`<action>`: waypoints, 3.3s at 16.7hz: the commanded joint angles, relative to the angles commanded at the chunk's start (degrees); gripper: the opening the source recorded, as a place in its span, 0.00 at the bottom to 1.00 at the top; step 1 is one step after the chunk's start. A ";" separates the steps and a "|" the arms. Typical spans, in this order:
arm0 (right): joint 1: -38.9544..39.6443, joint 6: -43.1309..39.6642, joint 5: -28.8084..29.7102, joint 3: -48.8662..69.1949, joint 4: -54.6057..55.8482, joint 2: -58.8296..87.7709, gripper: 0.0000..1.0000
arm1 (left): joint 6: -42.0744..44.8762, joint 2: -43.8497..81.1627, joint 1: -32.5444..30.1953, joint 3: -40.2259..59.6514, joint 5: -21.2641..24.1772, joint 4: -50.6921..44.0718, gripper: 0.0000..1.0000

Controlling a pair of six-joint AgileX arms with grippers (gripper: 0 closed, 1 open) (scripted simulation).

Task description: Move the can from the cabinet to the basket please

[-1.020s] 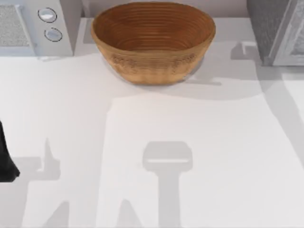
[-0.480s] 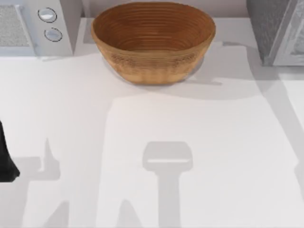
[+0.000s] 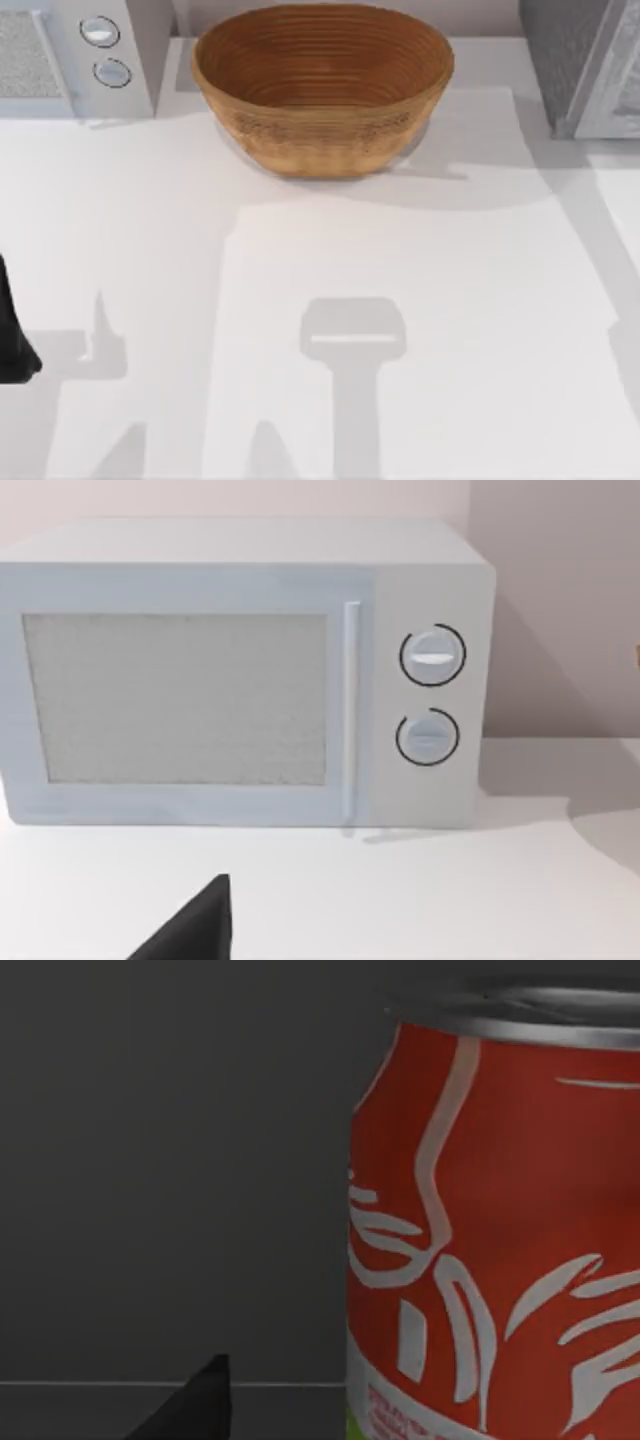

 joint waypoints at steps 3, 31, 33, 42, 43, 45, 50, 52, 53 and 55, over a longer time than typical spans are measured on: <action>-0.71 -0.01 -0.63 5.64 -0.66 4.98 1.00 | 0.00 0.00 0.00 0.00 0.00 0.00 1.00; -1.02 0.07 -0.98 8.44 -0.97 7.43 0.00 | 0.00 0.00 0.00 0.00 0.00 0.00 1.00; -0.63 0.06 -0.69 8.29 -1.63 6.56 0.00 | 0.00 0.00 0.00 0.00 0.00 0.00 1.00; 7.09 0.01 6.85 4.08 -17.24 -13.29 0.00 | 0.00 0.00 0.00 0.00 0.00 0.00 1.00; 7.84 0.01 7.55 3.71 -18.71 -15.09 0.00 | 0.00 0.00 0.00 0.00 0.00 0.00 1.00; 8.72 0.01 8.37 3.29 -20.43 -17.06 0.00 | 0.00 0.00 0.00 0.00 0.00 0.00 1.00; 8.53 0.11 8.30 3.05 -20.44 -17.01 0.00 | 0.00 0.00 0.00 0.00 0.00 0.00 1.00; 8.37 -0.16 7.60 1.32 -19.19 -18.74 0.00 | 0.00 0.00 0.00 0.00 0.00 0.00 1.00; 8.16 -0.40 6.95 -0.46 -18.00 -20.51 0.00 | 0.00 0.00 0.00 0.00 0.00 0.00 1.00; 7.45 -1.02 5.26 -5.81 -14.82 -25.71 0.00 | 0.00 0.00 0.00 0.00 0.00 0.00 1.00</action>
